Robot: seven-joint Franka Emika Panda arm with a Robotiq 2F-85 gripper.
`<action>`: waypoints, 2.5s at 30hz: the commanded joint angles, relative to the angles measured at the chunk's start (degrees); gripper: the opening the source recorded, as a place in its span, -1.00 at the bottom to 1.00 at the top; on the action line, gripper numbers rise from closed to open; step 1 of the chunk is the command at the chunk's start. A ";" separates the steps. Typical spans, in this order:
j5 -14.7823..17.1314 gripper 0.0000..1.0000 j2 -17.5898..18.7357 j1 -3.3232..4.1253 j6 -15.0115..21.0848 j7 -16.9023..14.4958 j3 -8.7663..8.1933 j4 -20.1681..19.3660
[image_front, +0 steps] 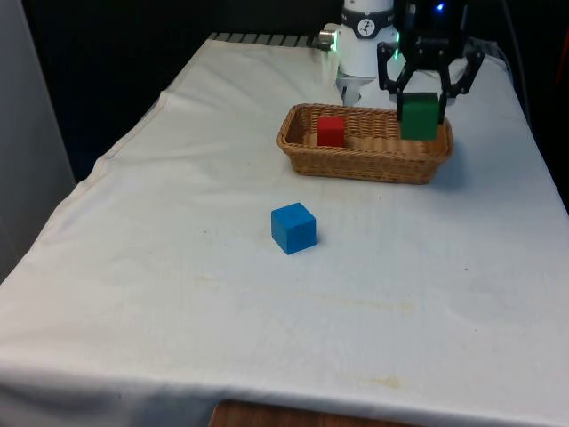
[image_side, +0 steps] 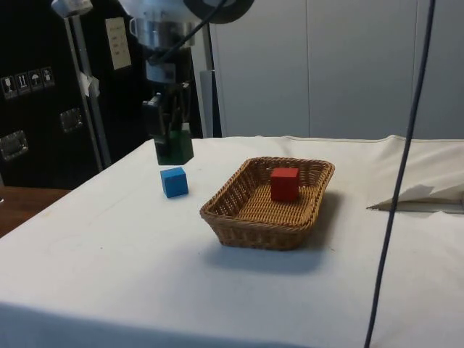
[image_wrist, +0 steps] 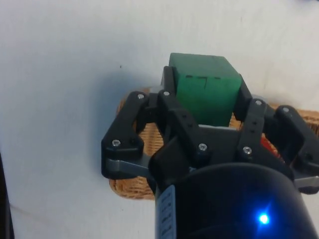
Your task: Pick up exactly two blocks and place them into the basket.
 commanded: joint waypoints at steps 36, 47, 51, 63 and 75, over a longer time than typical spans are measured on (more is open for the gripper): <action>1.49 -0.94 -13.41 -0.40 12.61 -0.52 -0.40 -21.37; 1.32 -0.94 -12.43 -0.74 19.08 -0.17 -1.03 -27.73; 1.38 -0.94 -11.23 -0.80 22.06 0.29 -1.03 -30.02; 1.49 -0.94 -7.10 -0.74 28.88 1.72 -0.74 -34.09; 1.72 -0.94 -4.13 -0.86 32.66 2.58 -0.86 -33.92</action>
